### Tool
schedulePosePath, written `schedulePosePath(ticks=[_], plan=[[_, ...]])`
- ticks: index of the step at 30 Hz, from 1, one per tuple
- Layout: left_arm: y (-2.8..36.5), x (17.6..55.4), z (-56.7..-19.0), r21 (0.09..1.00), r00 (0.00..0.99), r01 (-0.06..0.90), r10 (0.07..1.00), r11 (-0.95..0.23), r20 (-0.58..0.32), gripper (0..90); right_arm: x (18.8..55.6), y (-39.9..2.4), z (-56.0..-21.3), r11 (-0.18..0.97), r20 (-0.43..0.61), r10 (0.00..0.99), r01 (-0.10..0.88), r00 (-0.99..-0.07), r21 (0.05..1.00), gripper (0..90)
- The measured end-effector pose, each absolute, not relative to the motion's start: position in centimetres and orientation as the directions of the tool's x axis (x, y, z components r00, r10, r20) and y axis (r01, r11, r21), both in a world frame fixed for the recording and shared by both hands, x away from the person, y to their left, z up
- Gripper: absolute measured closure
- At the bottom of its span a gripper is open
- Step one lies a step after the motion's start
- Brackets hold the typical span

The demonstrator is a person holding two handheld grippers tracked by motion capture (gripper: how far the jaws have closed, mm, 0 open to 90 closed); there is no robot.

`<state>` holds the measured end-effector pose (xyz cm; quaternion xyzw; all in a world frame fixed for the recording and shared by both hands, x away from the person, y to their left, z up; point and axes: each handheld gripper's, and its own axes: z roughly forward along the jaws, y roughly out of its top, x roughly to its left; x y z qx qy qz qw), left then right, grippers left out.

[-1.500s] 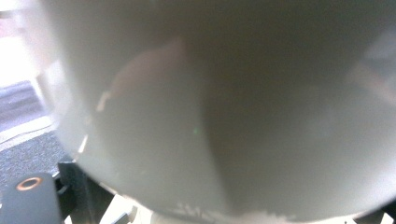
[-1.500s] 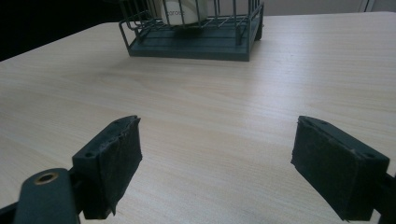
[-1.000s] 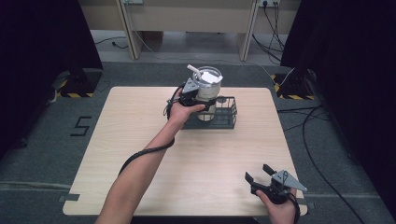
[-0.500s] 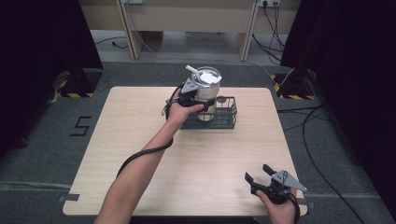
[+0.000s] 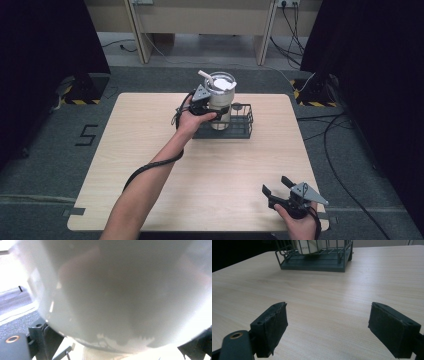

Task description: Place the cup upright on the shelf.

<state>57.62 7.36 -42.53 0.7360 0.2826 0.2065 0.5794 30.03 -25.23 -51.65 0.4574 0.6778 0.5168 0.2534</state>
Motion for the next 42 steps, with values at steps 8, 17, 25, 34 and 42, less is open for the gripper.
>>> schedulePosePath(ticks=[8,17,25,34,42], plan=[[7.7,57.3,-42.5,0.971,0.753,0.174,0.657,-0.166,-0.023,9.3,30.0,-25.2,-51.7,0.047,0.131,0.881,0.36,-0.454,0.932,15.8],[8.0,57.2,-42.6,0.972,0.755,0.178,0.655,-0.156,-0.033,9.1,30.0,-25.2,-51.6,0.05,0.129,0.881,0.361,-0.456,0.931,15.9],[8.5,56.9,-42.6,0.971,0.764,0.167,0.645,-0.169,-0.02,8.7,30.0,-25.1,-51.6,0.055,0.126,0.881,0.364,-0.457,0.93,15.9],[9.1,56.5,-42.6,0.973,0.77,0.157,0.638,-0.171,-0.012,10.6,30.0,-25.1,-51.6,0.058,0.125,0.881,0.365,-0.456,0.929,16.0],[10.0,56.0,-42.4,0.976,0.77,0.148,0.638,-0.162,-0.01,13.7,30.0,-25.0,-51.6,0.061,0.122,0.881,0.366,-0.456,0.929,16.0]])
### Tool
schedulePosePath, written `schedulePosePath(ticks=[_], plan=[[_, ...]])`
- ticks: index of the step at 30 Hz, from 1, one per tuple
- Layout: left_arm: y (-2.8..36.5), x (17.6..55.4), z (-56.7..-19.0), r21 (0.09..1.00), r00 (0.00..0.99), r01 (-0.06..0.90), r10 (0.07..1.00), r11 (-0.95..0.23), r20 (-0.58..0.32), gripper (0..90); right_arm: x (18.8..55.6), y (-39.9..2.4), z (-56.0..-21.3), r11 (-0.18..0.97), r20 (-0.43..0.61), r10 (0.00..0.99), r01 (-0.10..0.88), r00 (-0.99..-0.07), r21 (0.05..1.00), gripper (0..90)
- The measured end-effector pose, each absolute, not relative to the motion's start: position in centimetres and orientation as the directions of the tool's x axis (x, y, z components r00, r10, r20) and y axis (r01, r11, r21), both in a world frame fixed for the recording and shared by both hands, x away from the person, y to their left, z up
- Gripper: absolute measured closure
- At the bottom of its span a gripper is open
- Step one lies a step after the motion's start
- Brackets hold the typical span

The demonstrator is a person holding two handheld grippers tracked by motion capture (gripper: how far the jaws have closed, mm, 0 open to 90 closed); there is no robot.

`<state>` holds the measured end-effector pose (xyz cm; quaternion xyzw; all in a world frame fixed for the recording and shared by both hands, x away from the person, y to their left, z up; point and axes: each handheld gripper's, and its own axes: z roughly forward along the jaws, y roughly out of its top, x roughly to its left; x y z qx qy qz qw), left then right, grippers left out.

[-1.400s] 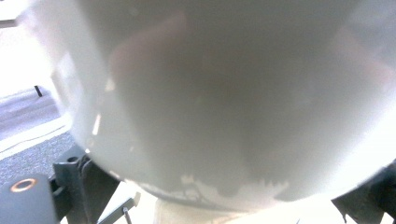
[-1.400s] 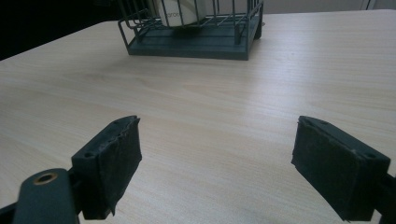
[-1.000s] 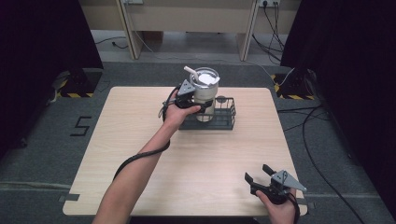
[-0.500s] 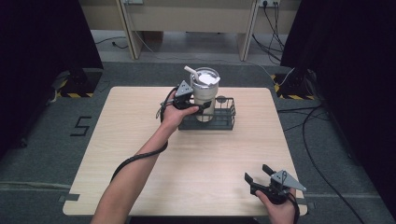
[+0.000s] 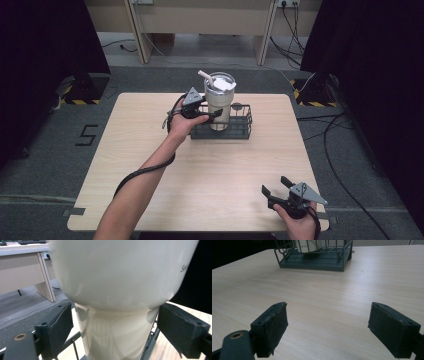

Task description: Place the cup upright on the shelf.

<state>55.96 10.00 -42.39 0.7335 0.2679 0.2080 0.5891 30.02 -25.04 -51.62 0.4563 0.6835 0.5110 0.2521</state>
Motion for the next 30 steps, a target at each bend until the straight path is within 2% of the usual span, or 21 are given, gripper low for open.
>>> schedulePosePath(ticks=[30], plan=[[14.4,51.4,-42.1,0.976,0.769,0.107,0.638,-0.189,0.039,14.2,30.0,-24.8,-51.6,0.072,0.111,0.884,0.366,-0.455,0.928,16.1]])
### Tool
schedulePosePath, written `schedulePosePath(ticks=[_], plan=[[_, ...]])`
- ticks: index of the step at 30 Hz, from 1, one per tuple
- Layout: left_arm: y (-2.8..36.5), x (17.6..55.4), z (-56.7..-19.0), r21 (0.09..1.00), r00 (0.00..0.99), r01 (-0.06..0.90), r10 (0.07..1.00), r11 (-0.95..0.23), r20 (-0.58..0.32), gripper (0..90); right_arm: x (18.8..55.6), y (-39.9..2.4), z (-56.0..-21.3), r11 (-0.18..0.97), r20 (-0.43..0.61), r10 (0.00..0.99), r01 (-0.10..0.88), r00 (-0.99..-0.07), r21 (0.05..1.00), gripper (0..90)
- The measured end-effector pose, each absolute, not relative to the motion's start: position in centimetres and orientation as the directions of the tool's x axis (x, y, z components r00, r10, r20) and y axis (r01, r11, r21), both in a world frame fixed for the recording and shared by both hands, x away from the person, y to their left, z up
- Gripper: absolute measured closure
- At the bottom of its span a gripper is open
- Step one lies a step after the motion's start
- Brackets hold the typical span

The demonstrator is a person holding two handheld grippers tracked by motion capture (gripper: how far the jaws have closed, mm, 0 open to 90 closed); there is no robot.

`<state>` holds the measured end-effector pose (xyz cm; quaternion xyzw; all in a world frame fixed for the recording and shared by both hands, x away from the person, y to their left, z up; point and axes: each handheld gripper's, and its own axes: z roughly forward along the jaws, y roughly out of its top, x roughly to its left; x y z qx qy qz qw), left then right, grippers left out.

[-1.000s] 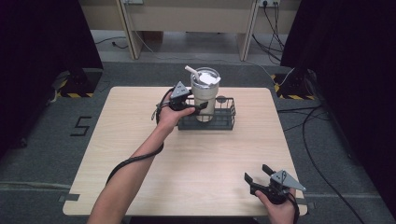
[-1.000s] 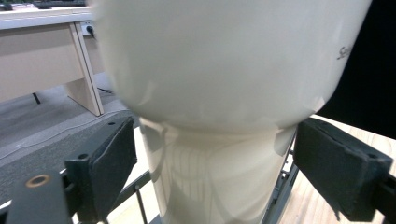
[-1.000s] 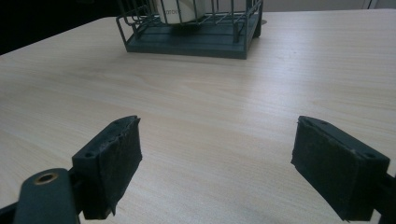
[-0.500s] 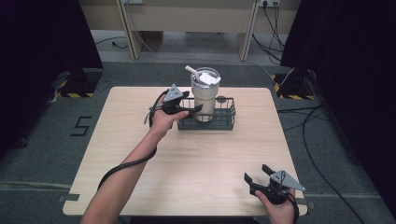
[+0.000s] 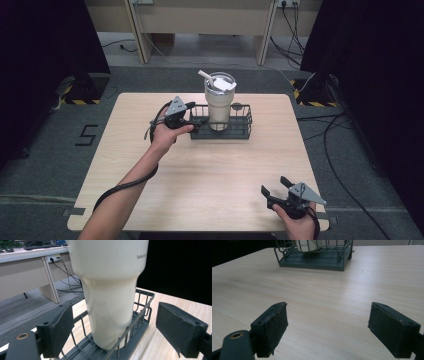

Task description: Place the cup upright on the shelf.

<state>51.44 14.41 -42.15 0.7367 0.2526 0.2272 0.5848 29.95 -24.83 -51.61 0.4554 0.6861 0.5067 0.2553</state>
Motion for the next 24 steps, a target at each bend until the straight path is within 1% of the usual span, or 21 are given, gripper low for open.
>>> schedulePosePath(ticks=[11,24], plan=[[16.0,49.5,-42.6,0.976,0.773,0.093,0.632,-0.198,0.055,14.2,30.0,-24.8,-51.6,0.069,0.113,0.884,0.365,-0.453,0.928,16.0],[17.8,47.2,-43.7,0.976,0.768,0.096,0.638,-0.198,0.054,14.3,29.9,-24.8,-51.6,0.067,0.114,0.885,0.367,-0.451,0.928,16.0]])
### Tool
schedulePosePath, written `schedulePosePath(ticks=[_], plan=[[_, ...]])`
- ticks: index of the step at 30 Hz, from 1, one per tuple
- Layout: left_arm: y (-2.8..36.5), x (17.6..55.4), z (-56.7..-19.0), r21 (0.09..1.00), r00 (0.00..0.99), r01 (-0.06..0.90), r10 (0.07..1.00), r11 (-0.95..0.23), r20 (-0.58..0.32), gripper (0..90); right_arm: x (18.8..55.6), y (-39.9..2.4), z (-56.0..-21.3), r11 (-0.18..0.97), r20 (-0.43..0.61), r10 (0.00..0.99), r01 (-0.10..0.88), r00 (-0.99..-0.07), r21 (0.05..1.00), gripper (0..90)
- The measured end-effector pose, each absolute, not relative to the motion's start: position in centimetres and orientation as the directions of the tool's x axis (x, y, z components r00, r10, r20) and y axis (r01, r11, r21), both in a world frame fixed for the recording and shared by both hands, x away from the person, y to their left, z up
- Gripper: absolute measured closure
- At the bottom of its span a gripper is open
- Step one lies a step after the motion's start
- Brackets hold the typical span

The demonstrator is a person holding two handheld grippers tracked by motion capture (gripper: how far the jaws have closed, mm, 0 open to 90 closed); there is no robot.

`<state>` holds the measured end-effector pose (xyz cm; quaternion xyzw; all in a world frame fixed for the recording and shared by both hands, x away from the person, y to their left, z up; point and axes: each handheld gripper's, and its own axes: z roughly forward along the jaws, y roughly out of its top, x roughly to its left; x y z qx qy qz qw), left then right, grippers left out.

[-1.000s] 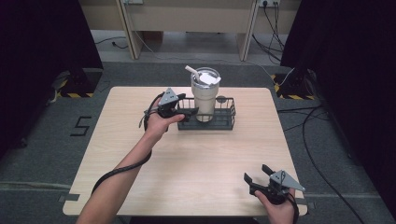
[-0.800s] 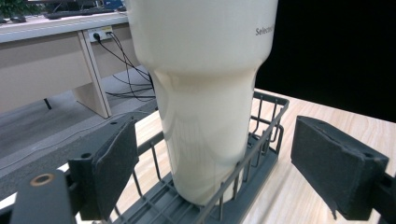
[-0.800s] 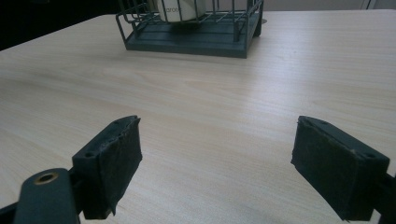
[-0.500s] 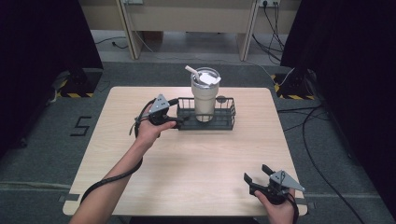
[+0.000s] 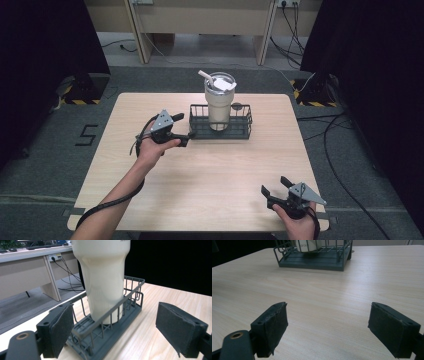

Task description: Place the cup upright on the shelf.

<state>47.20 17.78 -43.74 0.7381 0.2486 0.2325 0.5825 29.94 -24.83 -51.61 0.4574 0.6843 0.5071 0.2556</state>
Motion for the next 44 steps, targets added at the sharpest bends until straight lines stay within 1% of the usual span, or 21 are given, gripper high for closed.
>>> schedulePosePath(ticks=[19,30,36,44], plan=[[21.6,42.9,-46.6,0.972,0.757,0.122,0.652,-0.203,0.041,14.3,30.0,-24.8,-51.6,0.071,0.11,0.886,0.367,-0.45,0.928,16.0],[23.6,40.2,-49.6,0.968,0.735,0.167,0.678,-0.189,0.006,14.3,30.0,-24.8,-51.6,0.075,0.105,0.886,0.363,-0.451,0.929,16.0],[24.6,39.5,-49.6,0.973,0.716,0.165,0.698,-0.164,-0.004,14.3,30.0,-24.8,-51.6,0.074,0.109,0.885,0.366,-0.453,0.927,16.1],[24.2,39.5,-49.6,0.972,0.726,0.168,0.688,-0.162,-0.011,14.3,30.0,-24.8,-51.6,0.078,0.106,0.883,0.366,-0.457,0.927,16.1]])
